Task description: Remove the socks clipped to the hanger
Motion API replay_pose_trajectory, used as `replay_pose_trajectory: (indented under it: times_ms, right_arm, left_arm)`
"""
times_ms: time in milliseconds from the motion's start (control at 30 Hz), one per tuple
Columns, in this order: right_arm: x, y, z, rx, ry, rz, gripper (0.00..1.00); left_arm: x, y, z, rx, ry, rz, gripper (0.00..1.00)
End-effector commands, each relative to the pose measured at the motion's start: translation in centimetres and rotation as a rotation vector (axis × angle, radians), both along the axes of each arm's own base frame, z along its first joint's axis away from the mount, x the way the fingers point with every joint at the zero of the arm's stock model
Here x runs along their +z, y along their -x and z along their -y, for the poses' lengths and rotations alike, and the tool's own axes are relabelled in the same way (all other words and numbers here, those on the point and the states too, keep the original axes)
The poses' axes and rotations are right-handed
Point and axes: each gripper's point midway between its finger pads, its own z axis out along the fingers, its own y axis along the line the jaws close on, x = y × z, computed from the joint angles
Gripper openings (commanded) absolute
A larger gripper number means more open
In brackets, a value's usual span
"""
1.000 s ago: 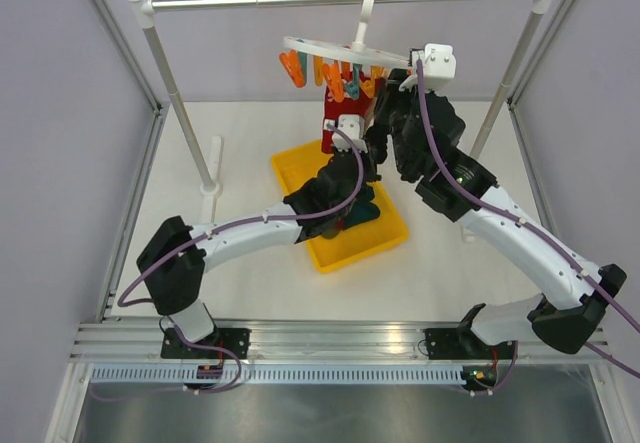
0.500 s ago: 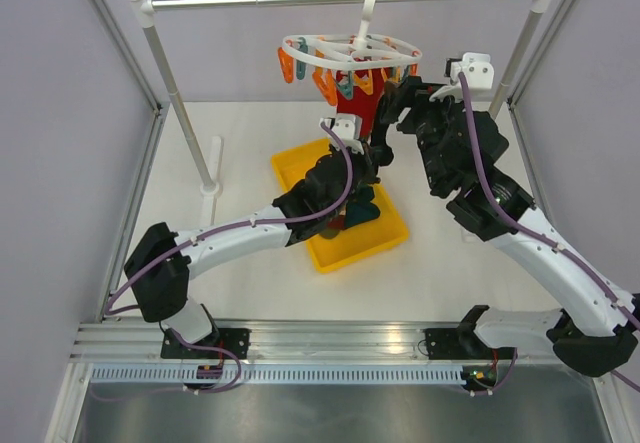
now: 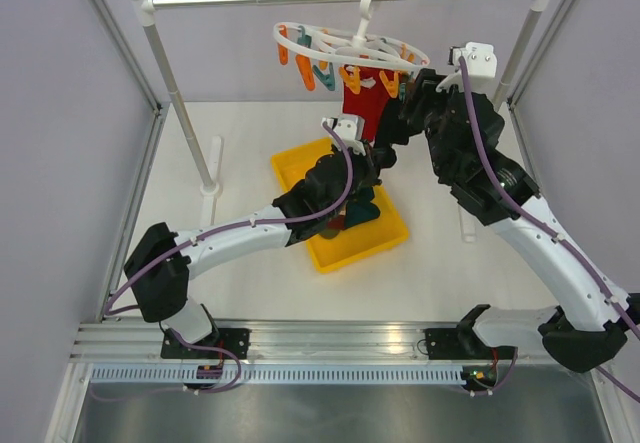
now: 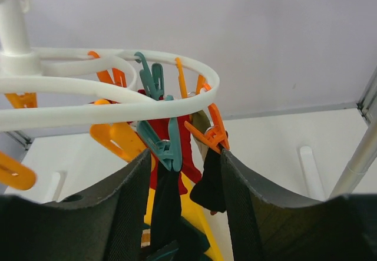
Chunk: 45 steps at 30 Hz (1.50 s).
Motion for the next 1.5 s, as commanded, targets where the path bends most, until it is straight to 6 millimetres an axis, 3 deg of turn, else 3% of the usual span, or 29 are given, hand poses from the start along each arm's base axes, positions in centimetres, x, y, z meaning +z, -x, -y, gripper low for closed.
replay_pose_trajectory:
  times_ms: [0, 433, 733, 1167, 1467]
  right_arm:
    - [-0.6, -0.5, -0.5, 0.052, 0.010, -0.047, 0.55]
    - [-1.5, -2.9, -1.8, 0.052, 0.044, -0.075, 0.54]
    - [-2.2, -4.1, -1.0, -0.034, 0.074, -0.077, 0.56]
    - [-1.3, -5.0, -1.0, -0.063, 0.102, -0.038, 0.55]
    - [-0.9, -5.5, -0.8, -0.086, 0.120, -0.022, 0.48]
  left_arm:
    - [3.4, 0.7, 0.0, -0.027, 0.076, 0.019, 0.02]
    - [3.2, 0.5, 0.6, -0.025, 0.064, 0.001, 0.02]
    - [3.4, 0.8, 0.5, -0.025, 0.061, 0.003, 0.02]
    - [3.3, 1.1, 0.6, -0.034, 0.056, 0.001, 0.02]
    - [3.3, 1.3, 0.5, -0.036, 0.049, 0.004, 0.02]
